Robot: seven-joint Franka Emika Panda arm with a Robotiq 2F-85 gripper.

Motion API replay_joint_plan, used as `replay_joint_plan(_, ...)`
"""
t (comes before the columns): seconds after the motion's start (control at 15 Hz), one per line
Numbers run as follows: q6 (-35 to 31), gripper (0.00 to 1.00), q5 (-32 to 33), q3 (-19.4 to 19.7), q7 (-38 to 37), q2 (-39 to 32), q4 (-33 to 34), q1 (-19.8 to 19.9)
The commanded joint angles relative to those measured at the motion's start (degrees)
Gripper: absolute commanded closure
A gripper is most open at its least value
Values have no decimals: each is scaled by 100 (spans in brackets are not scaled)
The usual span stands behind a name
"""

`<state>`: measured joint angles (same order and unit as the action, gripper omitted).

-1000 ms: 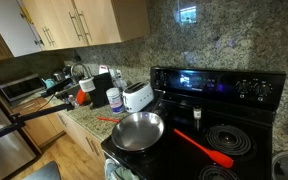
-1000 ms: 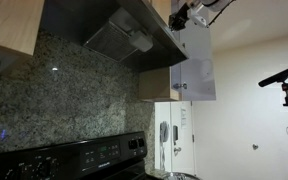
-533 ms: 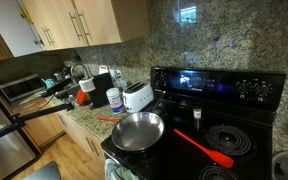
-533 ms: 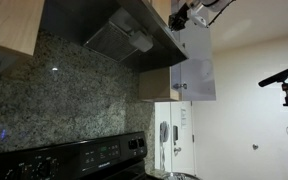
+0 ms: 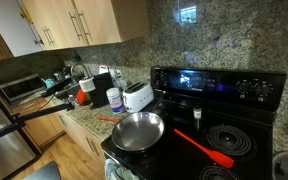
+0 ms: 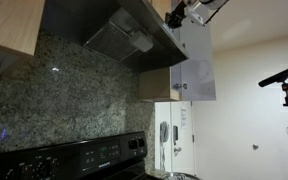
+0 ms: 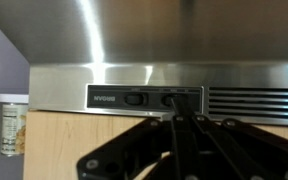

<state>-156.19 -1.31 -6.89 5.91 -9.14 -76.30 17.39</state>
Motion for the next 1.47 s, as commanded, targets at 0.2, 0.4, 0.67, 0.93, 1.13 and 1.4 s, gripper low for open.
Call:
replay_joint_plan(0.2, 2, 100, 10, -7, 0, -17, 1, -87)
replay_joint_plan(0.4, 2, 99, 8, -6, 0, -41, -3, -88)
replay_joint_plan(0.67, 2, 99, 8, -5, 0, -43, -3, -86)
replay_joint_plan(0.93, 23, 100, 56, 4, -56, -116, 59, -114)
replay_joint_plan(1.13, 26, 100, 81, 11, -83, -163, 100, -124)
replay_joint_plan(1.4, 14, 100, 167, 46, -176, -182, 125, -137)
